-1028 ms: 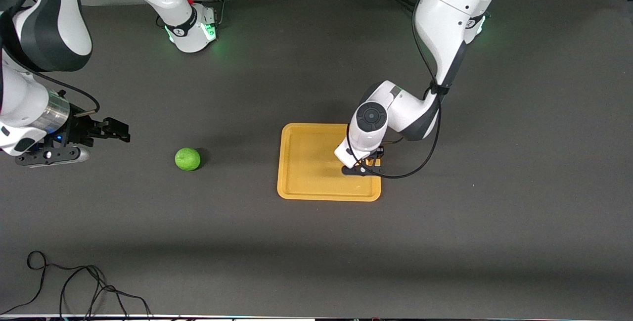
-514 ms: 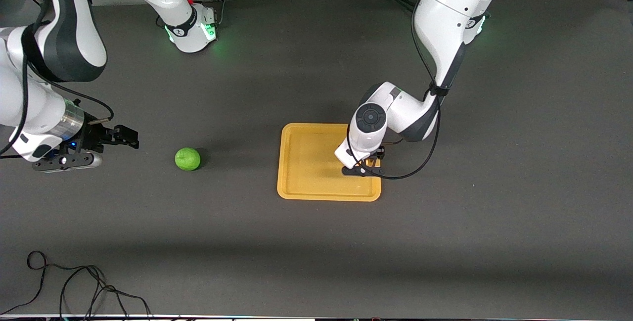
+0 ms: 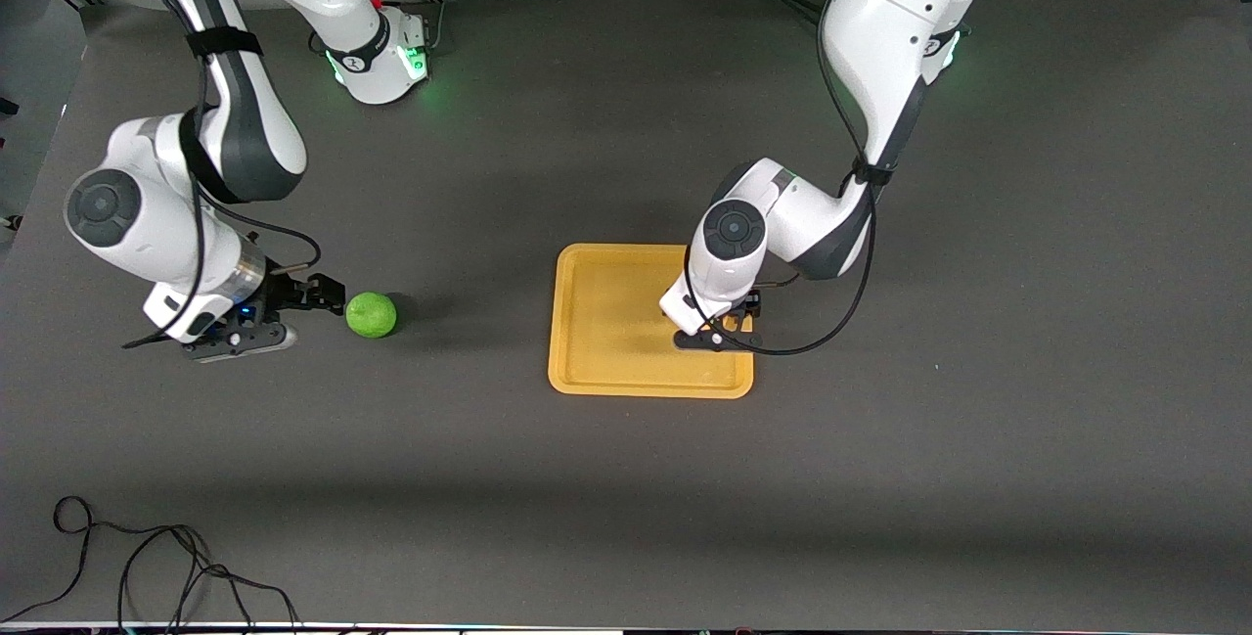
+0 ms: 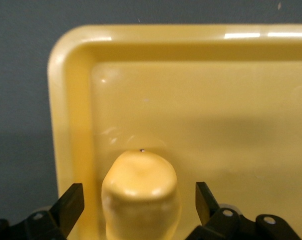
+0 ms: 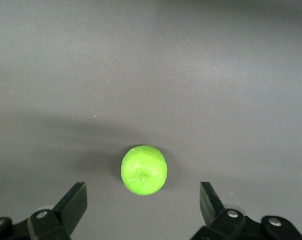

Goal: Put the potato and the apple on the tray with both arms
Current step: 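Lower the potato onto the tray while the right gripper reaches the apple, then grasp the green apple with the right gripper while the left gripper withdraws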

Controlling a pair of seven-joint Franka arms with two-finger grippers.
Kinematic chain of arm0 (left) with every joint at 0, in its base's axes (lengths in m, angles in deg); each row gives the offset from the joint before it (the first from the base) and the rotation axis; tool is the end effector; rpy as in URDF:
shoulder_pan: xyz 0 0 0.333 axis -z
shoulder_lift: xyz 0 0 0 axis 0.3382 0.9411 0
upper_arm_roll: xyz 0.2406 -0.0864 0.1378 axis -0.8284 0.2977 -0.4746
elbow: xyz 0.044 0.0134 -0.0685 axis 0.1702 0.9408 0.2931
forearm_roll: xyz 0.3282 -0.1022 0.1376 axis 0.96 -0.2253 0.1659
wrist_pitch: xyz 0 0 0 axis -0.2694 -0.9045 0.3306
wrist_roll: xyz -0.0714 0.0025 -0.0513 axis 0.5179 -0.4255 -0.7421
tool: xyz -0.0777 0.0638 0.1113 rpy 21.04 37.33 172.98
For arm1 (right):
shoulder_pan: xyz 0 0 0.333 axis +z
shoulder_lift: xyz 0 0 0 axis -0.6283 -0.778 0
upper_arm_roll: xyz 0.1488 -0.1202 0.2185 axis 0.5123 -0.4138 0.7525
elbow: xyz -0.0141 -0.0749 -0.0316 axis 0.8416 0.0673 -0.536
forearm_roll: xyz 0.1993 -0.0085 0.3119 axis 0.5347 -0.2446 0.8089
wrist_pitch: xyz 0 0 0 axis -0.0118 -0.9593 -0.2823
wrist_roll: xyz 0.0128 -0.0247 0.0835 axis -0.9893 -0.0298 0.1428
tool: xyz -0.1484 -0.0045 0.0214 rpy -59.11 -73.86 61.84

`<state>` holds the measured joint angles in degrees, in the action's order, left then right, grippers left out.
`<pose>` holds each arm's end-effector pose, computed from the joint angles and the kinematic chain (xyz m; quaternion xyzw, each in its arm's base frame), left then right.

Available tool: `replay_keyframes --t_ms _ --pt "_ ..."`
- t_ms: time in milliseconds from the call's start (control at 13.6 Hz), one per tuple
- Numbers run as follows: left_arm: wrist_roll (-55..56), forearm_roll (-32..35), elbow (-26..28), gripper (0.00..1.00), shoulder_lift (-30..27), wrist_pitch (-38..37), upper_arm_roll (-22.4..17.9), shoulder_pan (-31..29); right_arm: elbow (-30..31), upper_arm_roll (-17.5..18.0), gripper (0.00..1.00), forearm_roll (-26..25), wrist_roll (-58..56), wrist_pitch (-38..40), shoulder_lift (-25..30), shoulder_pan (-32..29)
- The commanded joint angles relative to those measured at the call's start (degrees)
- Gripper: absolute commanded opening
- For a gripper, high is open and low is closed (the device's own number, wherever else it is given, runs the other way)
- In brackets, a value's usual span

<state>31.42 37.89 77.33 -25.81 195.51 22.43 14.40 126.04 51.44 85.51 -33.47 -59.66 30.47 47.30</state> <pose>0.5174 -0.3884 0.1858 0.9999 -0.0131 -0.0007 0.0103 0.5580 0.0523 0.3039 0.9973 0.0732 -0.0064 0.0057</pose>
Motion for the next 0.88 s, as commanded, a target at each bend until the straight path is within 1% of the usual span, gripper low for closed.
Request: replay_keyframes --t_ms 0,220,367,588,734,808 --pt "-1.3 0.66 0.55 0.99 -7.1 -7.31 -0.79 -1.2 0.28 -0.13 1.0 1.91 0.67 -2.8 -2.37 -0.11" --pt "-7.53 -0.13 0.81 0.99 -12.99 -15.12 -0.61 -6.82 0.72 -0.22 1.0 5.52 0.67 -4.03 -4.83 -0.2" --pt "-12.62 -0.83 1.08 0.99 -16.94 -19.96 -0.61 -11.3 2.55 -0.14 1.0 5.97 -0.03 -5.87 -5.45 -0.2" --pt "-25.78 -2.42 1.25 0.99 -23.01 -29.62 -0.78 -20.0 8.35 -0.22 1.0 5.97 -0.12 -13.94 -5.71 1.11" --pt "-35.19 -2.51 1.25 1.0 -27.31 -34.99 -0.79 -27.02 10.91 -0.22 1.0 5.97 -0.12 -18.34 -7.03 1.21" --pt "-38.46 -2.51 1.25 1.0 -29.51 -36.41 -0.96 -29.75 11.44 -0.22 1.0 5.97 -0.12 -19.41 -7.64 1.29"
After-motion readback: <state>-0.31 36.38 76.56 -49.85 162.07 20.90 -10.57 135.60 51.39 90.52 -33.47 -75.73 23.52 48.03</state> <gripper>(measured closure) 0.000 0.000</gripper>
